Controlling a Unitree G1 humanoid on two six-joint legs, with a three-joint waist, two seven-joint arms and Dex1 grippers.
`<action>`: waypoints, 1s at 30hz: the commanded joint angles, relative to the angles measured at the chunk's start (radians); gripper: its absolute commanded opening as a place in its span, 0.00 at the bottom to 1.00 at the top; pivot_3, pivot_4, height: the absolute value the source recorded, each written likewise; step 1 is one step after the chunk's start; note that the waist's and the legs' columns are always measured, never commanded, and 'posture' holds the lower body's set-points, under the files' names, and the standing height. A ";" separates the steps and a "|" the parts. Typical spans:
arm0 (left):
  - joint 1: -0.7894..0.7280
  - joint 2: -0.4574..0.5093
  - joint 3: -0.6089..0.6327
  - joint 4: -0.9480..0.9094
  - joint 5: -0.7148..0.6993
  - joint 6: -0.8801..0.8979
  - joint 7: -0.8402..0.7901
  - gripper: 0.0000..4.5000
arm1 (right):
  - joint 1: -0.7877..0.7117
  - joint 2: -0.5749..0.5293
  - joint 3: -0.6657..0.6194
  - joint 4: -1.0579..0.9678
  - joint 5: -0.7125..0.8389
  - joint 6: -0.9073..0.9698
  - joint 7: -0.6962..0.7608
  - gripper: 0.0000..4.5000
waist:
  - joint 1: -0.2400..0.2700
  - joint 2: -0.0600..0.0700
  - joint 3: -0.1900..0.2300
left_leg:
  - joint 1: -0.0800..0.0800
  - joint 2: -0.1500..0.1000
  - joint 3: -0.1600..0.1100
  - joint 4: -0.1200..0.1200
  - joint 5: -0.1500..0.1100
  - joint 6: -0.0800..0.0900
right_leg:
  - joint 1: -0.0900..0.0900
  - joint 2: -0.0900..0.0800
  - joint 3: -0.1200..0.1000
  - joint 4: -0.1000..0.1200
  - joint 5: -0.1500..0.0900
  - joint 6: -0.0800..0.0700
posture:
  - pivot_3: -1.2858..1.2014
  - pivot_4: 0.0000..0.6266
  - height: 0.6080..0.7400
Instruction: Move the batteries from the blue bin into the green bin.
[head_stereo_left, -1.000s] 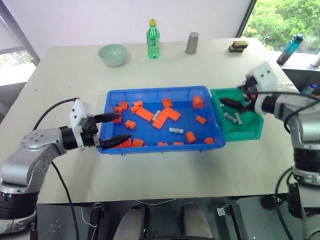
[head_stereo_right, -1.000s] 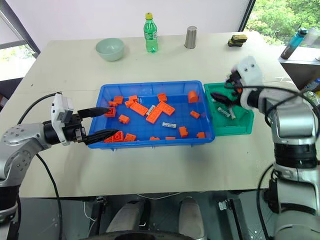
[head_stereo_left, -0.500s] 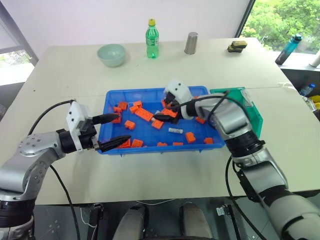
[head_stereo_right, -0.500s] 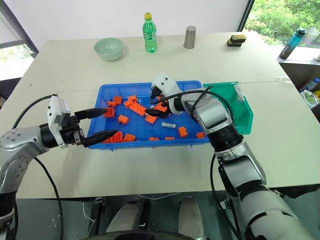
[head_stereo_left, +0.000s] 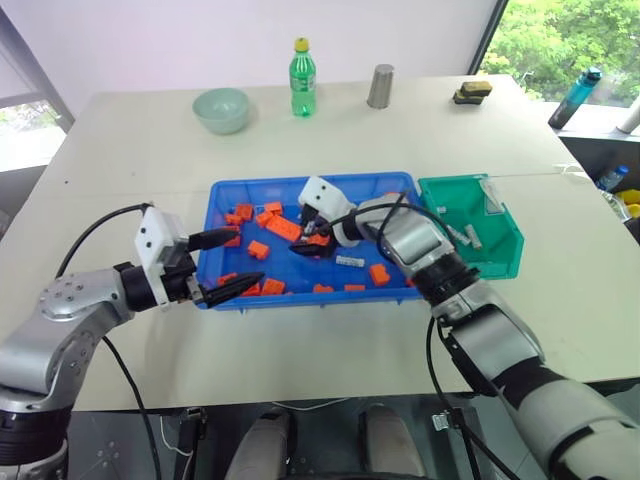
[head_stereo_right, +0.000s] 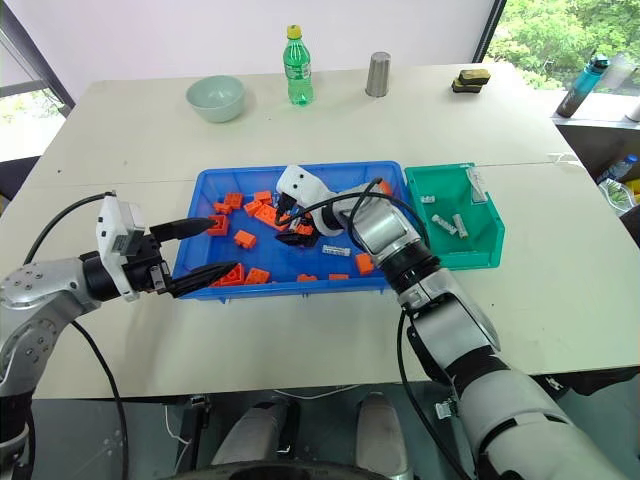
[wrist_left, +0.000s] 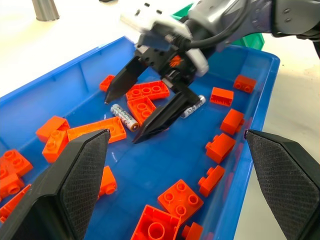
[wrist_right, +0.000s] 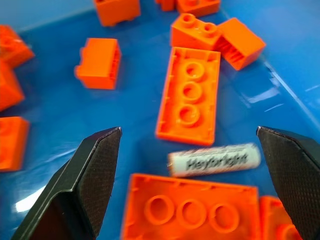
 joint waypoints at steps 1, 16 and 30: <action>-0.003 0.001 0.039 -0.030 -0.025 -0.005 0.009 1.00 | -0.044 0.012 -0.019 0.039 -0.020 -0.053 0.015 0.99 | -0.001 0.000 0.000 | 0.000 0.000 0.000 0.000 0.000 0.000 | 0.000 0.000 0.000 0.000 0.000 0.000 | 0.52 0.24 0.90; -0.029 0.001 0.025 -0.024 -0.035 -0.006 0.026 1.00 | -0.077 0.015 -0.041 0.227 -0.072 -0.194 0.107 0.71 | -0.002 0.000 0.000 | 0.000 0.000 0.000 0.000 0.000 0.000 | 0.000 0.000 0.000 0.000 0.000 0.000 | 0.52 0.24 0.90; -0.102 -0.001 -0.011 0.042 -0.028 -0.010 -0.007 1.00 | 0.008 -0.078 -0.160 -0.092 0.004 0.039 0.112 0.70 | 0.001 0.000 0.000 | 0.000 0.000 -0.001 0.000 0.000 0.000 | 0.001 0.000 -0.001 0.000 0.000 0.000 | 0.52 0.24 0.90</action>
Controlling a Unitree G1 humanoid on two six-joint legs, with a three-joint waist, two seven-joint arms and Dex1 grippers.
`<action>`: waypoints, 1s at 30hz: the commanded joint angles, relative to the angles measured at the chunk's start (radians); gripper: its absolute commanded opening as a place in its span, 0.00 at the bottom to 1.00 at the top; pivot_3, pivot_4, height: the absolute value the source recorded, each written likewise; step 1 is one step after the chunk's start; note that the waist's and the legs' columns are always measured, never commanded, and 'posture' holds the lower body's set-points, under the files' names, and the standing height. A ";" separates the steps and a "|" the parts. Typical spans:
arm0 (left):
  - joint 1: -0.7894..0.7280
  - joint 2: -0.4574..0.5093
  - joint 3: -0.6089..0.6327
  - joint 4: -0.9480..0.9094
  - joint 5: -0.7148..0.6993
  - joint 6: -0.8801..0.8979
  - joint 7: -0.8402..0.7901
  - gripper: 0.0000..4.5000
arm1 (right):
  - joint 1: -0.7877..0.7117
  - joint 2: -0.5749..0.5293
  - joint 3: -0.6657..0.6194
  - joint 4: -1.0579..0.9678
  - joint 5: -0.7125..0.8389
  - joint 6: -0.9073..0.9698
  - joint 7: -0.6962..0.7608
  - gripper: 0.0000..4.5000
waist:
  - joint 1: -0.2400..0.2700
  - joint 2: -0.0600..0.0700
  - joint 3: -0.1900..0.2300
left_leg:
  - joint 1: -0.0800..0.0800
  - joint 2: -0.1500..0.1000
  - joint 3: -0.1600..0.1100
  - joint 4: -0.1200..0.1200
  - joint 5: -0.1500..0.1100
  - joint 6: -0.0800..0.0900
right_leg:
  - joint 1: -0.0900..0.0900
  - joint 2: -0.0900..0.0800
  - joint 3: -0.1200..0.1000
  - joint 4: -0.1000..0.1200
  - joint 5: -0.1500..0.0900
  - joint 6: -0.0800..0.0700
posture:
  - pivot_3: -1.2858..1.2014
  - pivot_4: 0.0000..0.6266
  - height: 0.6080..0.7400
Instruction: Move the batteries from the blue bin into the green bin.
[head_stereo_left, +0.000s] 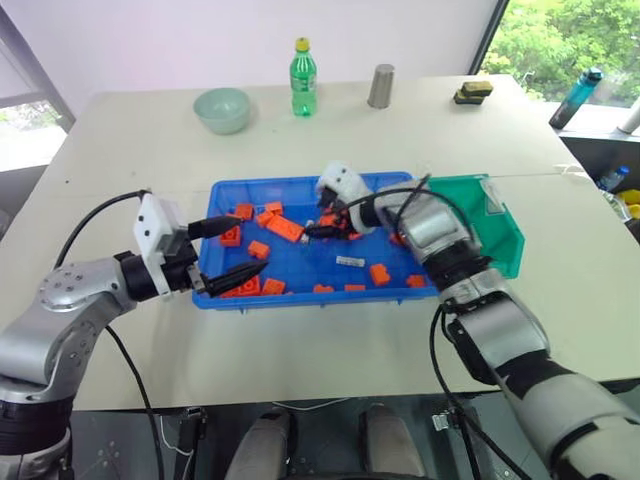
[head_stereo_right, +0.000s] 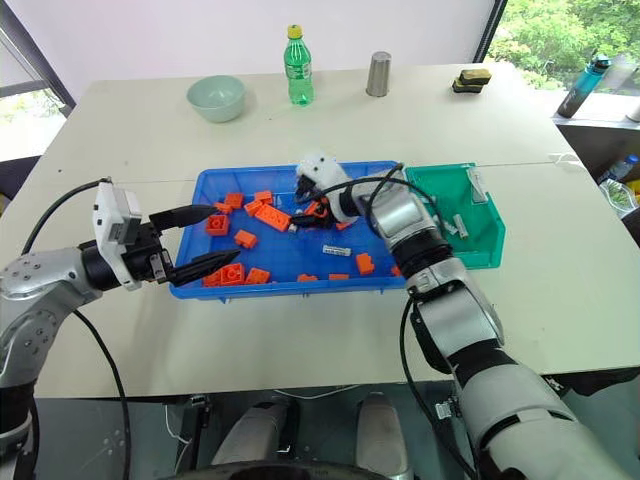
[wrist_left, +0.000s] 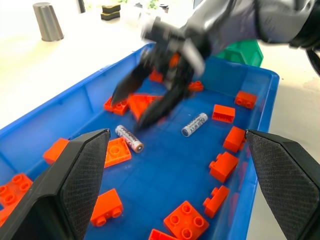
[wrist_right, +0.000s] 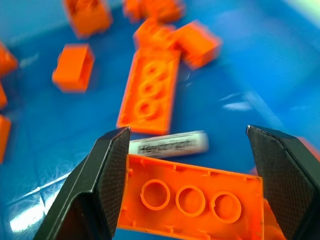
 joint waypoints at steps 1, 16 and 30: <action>-0.047 -0.001 -0.005 0.015 0.002 -0.014 -0.017 1.00 | 0.028 -0.010 0.008 -0.071 -0.004 0.011 -0.002 0.70 | -0.001 0.000 0.000 | 0.000 0.000 0.000 0.000 0.000 0.000 | 0.000 0.000 0.000 0.000 0.000 0.000 | 0.52 0.24 0.90; -0.055 0.006 0.000 0.017 0.003 -0.007 -0.032 1.00 | 0.014 0.039 0.033 -0.085 -0.021 -0.025 -0.020 0.99 | -0.003 0.000 0.000 | 0.000 0.000 0.001 0.000 0.000 0.000 | -0.001 0.000 0.000 0.000 0.000 0.000 | 0.52 0.24 0.90; 0.001 0.009 0.042 -0.029 -0.004 -0.007 -0.001 1.00 | -0.054 0.095 0.092 0.256 -0.098 -0.236 0.025 0.99 | -0.005 0.000 0.000 | 0.000 0.000 0.000 0.000 0.000 0.000 | 0.000 0.000 0.000 0.000 0.000 0.000 | 0.52 0.24 0.90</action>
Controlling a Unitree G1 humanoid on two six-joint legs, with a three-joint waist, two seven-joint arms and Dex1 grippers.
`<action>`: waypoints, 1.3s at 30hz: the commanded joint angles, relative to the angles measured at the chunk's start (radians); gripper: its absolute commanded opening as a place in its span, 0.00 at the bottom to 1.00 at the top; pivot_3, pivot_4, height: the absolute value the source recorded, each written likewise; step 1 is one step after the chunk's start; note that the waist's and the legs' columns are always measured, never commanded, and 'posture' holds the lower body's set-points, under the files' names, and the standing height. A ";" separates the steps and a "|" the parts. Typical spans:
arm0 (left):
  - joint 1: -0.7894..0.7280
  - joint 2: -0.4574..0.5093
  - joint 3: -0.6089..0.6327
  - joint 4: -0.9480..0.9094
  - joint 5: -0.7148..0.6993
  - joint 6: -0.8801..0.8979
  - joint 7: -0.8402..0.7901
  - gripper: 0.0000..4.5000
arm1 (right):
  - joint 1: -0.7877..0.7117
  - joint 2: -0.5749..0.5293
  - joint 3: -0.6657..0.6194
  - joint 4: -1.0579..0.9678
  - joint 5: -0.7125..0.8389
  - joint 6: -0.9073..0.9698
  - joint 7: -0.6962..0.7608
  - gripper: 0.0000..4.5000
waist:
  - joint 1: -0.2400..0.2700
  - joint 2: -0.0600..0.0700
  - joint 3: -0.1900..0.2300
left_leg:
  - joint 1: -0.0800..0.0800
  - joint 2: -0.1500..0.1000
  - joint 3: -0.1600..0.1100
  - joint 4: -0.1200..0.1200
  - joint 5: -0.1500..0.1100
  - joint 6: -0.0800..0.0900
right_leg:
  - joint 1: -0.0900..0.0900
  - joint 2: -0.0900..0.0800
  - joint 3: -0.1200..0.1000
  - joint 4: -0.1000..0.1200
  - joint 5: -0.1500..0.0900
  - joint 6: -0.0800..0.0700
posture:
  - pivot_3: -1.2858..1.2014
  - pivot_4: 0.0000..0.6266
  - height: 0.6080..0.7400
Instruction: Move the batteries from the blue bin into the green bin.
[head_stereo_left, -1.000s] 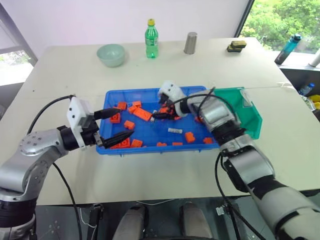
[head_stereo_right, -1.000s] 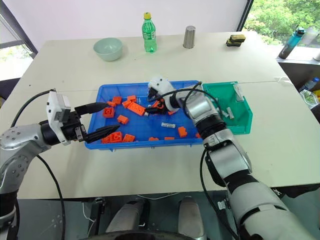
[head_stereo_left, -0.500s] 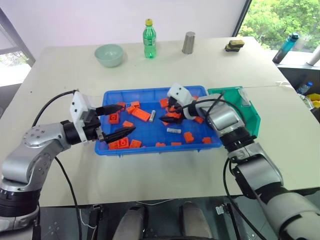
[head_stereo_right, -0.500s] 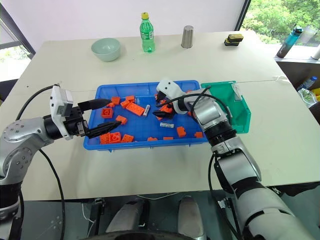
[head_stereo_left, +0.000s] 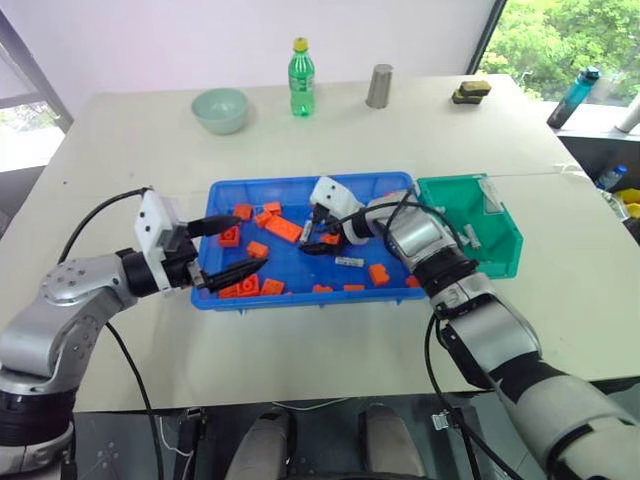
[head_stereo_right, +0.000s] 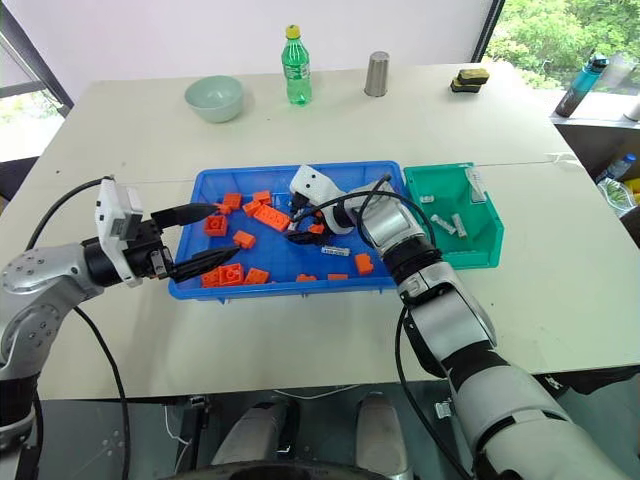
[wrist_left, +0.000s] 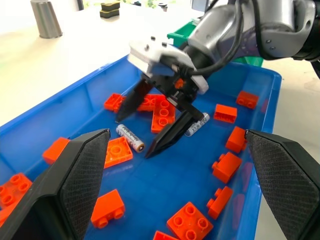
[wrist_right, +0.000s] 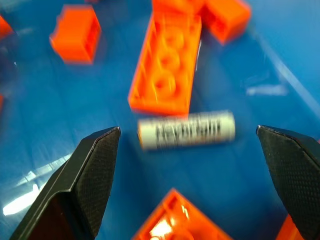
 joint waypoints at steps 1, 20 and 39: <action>0.005 0.010 0.037 -0.039 -0.011 -0.007 0.008 1.00 | -0.035 0.016 0.016 0.057 -0.031 -0.072 0.000 0.99 | -0.001 0.000 0.000 | 0.000 0.000 0.000 0.000 0.000 0.000 | 0.000 0.000 0.000 0.000 0.000 0.000 | 0.52 0.24 0.90; -0.016 -0.048 -0.070 -0.021 0.000 -0.008 -0.011 1.00 | 0.158 -0.214 -0.312 -0.697 0.171 0.482 -0.042 0.50 | 0.019 0.001 0.001 | -0.003 -0.003 -0.003 0.003 0.000 0.000 | 0.000 -0.001 0.000 0.000 0.000 0.000 | 0.52 0.24 0.90; -0.160 -0.112 -0.187 0.095 0.067 -0.039 -0.084 1.00 | 0.531 -0.526 -0.586 -1.087 0.299 0.741 -0.241 0.99 | 0.032 0.001 0.000 | -0.002 -0.001 0.002 0.002 0.000 0.001 | 0.001 -0.001 0.002 -0.001 0.000 0.000 | 0.52 0.24 0.90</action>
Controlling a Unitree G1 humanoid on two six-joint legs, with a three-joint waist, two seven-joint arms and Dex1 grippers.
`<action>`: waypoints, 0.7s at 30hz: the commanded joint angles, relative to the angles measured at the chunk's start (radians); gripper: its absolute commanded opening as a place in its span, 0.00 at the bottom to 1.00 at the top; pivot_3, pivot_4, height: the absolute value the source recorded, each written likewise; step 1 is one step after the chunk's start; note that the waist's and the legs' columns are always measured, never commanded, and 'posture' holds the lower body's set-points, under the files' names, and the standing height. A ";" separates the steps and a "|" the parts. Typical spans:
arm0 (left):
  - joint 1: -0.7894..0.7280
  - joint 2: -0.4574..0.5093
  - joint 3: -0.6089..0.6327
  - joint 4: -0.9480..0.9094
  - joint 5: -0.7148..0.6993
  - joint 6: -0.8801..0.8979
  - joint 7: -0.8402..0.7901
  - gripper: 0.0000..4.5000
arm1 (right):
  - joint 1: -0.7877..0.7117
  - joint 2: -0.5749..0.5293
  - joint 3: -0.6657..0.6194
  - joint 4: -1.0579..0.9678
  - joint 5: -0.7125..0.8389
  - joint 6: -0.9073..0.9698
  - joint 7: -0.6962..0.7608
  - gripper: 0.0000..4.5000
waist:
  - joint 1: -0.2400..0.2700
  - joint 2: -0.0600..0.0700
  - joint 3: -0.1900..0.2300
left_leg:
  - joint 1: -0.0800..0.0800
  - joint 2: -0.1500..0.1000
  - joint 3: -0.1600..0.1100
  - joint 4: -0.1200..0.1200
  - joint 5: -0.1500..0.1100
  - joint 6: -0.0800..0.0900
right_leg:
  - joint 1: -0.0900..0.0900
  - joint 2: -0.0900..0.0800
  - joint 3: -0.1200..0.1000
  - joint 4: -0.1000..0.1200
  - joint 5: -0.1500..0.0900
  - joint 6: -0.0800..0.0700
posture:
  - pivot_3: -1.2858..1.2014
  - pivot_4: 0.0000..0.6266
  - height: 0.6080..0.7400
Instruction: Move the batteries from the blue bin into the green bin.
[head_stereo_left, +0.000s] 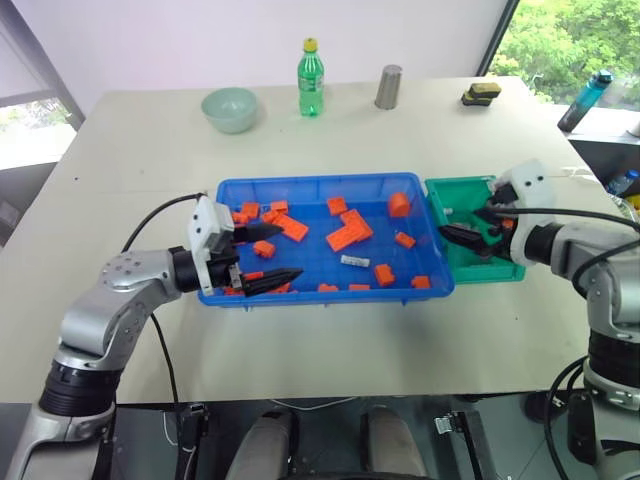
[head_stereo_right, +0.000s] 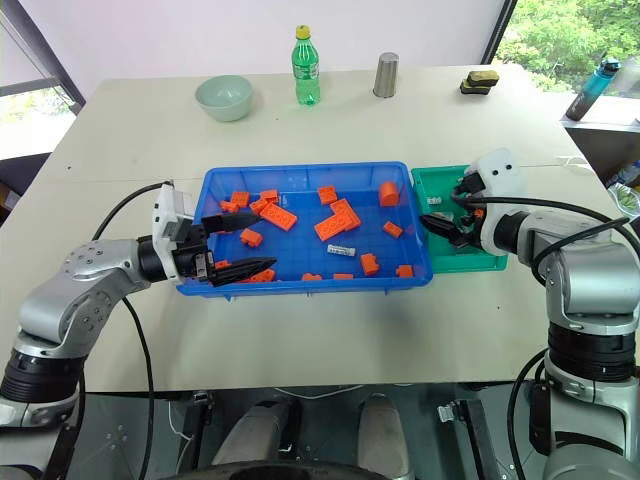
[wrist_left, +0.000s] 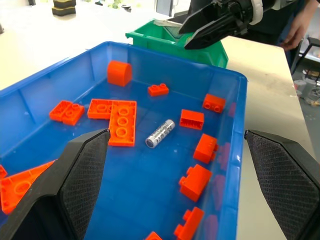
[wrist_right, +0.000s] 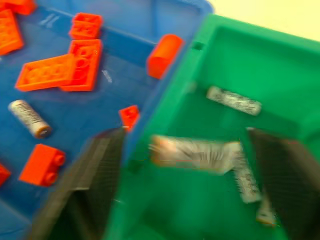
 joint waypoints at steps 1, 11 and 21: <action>-0.013 -0.002 0.013 -0.015 0.001 -0.018 -0.007 1.00 | -0.032 -0.039 0.005 0.006 0.010 -0.081 -0.016 0.99 | 0.000 0.000 0.000 | 0.000 0.000 0.000 0.000 0.000 0.000 | 0.000 0.000 0.000 0.000 0.000 0.000 | 0.52 0.24 0.90; 0.040 0.006 0.045 -0.073 -0.012 -0.007 0.023 1.00 | -0.206 -0.026 0.242 0.076 0.072 -0.211 0.102 0.99 | -0.001 0.000 0.000 | 0.000 0.001 0.000 -0.001 0.000 0.000 | 0.000 0.000 0.000 -0.001 0.000 0.000 | 0.52 0.24 0.90; 0.045 0.011 0.056 -0.090 -0.005 -0.011 0.041 1.00 | -0.227 0.079 0.524 0.206 0.030 -0.279 0.148 0.99 | -0.001 0.000 0.000 | 0.000 0.000 -0.001 0.000 0.000 0.000 | 0.001 0.000 -0.001 -0.001 0.000 0.000 | 0.52 0.24 0.90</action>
